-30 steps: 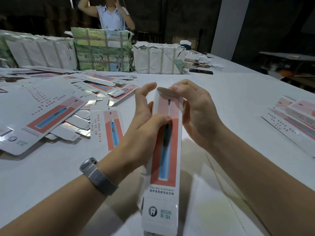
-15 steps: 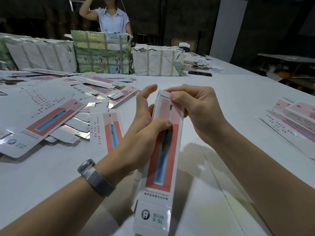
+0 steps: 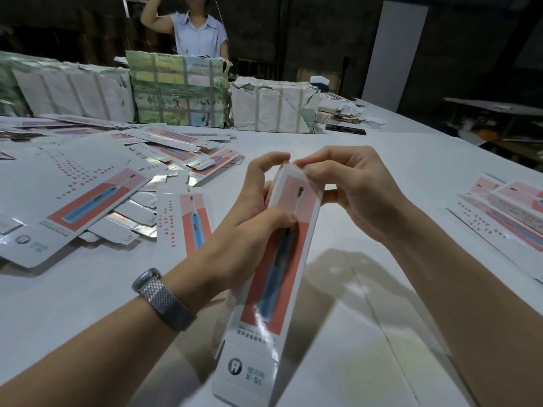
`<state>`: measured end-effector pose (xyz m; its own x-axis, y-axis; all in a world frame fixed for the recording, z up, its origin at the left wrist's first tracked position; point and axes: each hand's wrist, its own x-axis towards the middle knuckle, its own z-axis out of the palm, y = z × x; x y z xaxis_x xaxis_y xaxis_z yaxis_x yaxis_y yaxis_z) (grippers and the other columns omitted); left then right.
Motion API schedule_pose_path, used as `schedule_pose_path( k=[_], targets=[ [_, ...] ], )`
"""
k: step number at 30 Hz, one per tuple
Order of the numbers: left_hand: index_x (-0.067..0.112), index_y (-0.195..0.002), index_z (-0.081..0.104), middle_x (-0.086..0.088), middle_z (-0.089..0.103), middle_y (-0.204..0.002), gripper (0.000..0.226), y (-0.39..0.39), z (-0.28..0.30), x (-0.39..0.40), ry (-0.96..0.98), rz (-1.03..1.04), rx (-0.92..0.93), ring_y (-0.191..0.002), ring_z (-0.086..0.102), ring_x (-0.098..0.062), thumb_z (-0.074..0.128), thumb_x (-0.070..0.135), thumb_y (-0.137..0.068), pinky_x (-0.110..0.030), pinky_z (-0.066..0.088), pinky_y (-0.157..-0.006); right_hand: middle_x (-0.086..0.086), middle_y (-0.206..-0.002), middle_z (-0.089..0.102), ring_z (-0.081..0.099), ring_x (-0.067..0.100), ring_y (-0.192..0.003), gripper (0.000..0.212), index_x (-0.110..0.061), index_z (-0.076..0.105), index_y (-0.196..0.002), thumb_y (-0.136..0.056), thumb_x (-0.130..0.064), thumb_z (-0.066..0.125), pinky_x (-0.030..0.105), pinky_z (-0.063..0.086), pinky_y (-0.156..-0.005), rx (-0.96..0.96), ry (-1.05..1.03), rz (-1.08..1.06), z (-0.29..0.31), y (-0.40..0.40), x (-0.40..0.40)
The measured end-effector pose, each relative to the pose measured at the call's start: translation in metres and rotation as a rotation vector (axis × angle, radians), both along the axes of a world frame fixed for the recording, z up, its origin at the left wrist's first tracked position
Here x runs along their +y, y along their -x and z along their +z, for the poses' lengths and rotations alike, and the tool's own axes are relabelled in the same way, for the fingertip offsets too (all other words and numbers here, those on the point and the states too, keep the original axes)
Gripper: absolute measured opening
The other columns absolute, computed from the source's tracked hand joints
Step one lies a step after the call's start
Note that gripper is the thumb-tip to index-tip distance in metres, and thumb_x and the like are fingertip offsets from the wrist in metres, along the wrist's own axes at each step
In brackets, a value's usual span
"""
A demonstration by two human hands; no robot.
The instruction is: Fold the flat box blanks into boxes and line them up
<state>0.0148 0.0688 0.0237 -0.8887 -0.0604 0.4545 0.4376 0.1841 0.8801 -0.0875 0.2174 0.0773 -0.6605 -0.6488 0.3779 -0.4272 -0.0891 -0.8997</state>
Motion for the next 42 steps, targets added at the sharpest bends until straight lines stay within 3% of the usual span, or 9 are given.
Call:
schedule_pose_path(
  k=[7,11,15,18,24,28,34,38,42],
  targets=[
    [0.046,-0.122,0.041,-0.016,0.061,-0.103,0.053,0.001,0.001,0.000,-0.039,-0.005,0.008,-0.072,0.060,-0.006,0.054,0.034,-0.072,-0.023,0.052,-0.063,0.009,-0.080,0.070,0.066,0.018,-0.074,0.011,-0.014,0.074,-0.081,-0.081,-0.008,0.065,0.027,0.055,-0.061,0.074,0.031,-0.010,-0.002,-0.006,-0.002],
    [0.046,-0.116,0.041,0.005,0.063,-0.089,0.048,0.001,0.000,0.001,-0.043,0.000,0.015,-0.066,0.059,-0.006,0.054,0.034,-0.071,-0.022,0.051,-0.059,0.004,-0.079,0.067,0.062,0.017,-0.074,0.010,-0.010,0.071,-0.078,-0.076,-0.008,0.062,0.028,0.052,-0.068,0.074,0.070,-0.009,-0.001,-0.010,-0.005],
    [0.050,-0.110,0.044,0.004,0.064,-0.085,0.043,0.002,0.001,0.001,-0.119,0.020,0.026,-0.064,0.061,-0.014,0.056,0.027,-0.075,-0.033,0.056,-0.059,0.014,-0.084,0.072,0.065,0.021,-0.077,0.010,-0.012,0.073,-0.090,-0.085,-0.007,0.065,0.032,0.055,-0.071,0.089,0.080,0.002,-0.004,-0.012,-0.007],
    [0.048,-0.110,0.043,0.008,0.062,-0.079,0.042,0.003,0.001,0.000,-0.132,0.100,0.068,-0.064,0.060,-0.007,0.049,0.017,-0.082,-0.023,0.051,-0.057,0.017,-0.095,0.074,0.068,0.025,-0.086,0.018,-0.018,0.073,-0.100,-0.093,-0.005,0.063,0.033,0.056,-0.075,0.146,0.060,-0.046,-0.009,-0.013,-0.012],
    [0.042,-0.116,0.038,-0.006,0.059,-0.091,0.043,0.002,0.006,0.005,-0.146,0.130,0.093,-0.069,0.062,-0.004,0.050,0.015,-0.084,-0.018,0.051,-0.060,-0.002,-0.104,0.074,0.067,0.016,-0.101,0.022,-0.023,0.070,-0.110,-0.091,-0.015,0.061,0.028,0.055,-0.087,0.120,0.028,0.002,-0.009,-0.012,-0.013],
    [0.040,-0.124,0.033,0.006,0.068,-0.092,0.045,0.005,0.009,0.007,-0.222,0.087,0.122,-0.083,0.069,-0.007,0.051,0.016,-0.090,-0.021,0.055,-0.069,-0.010,-0.108,0.062,0.061,0.008,-0.092,0.025,-0.024,0.066,-0.119,-0.095,-0.029,0.065,0.024,0.051,-0.074,0.389,-0.007,-0.334,-0.013,-0.016,-0.019],
    [0.035,-0.136,0.032,0.000,0.072,-0.108,0.055,0.004,0.012,0.003,-0.434,-0.062,0.048,-0.098,0.071,-0.016,0.045,0.019,-0.085,-0.028,0.056,-0.070,-0.011,-0.116,0.039,0.050,-0.004,-0.101,0.091,-0.029,0.024,-0.156,-0.078,-0.067,0.052,0.009,0.042,-0.082,0.410,-0.364,-0.243,-0.012,-0.022,-0.020],
    [0.050,-0.146,0.021,0.006,0.067,-0.131,0.091,0.008,0.009,-0.002,-0.296,-0.024,-0.044,-0.114,0.067,-0.008,0.059,0.033,-0.066,-0.035,0.053,-0.086,-0.010,-0.115,0.039,0.049,0.005,-0.103,0.087,-0.030,0.020,-0.157,-0.084,-0.052,0.061,0.021,0.045,-0.085,0.434,-0.397,-0.363,-0.014,-0.019,-0.018],
    [0.066,-0.127,0.039,0.022,0.058,-0.132,0.067,0.013,0.004,-0.006,-0.206,0.141,-0.071,-0.111,0.058,0.016,0.058,0.036,-0.069,-0.042,0.045,-0.100,-0.004,-0.129,0.048,0.052,0.015,-0.111,0.079,-0.034,0.027,-0.153,-0.084,-0.045,0.065,0.034,0.046,-0.093,0.416,-0.450,-0.452,-0.013,-0.008,-0.014]
  ],
)
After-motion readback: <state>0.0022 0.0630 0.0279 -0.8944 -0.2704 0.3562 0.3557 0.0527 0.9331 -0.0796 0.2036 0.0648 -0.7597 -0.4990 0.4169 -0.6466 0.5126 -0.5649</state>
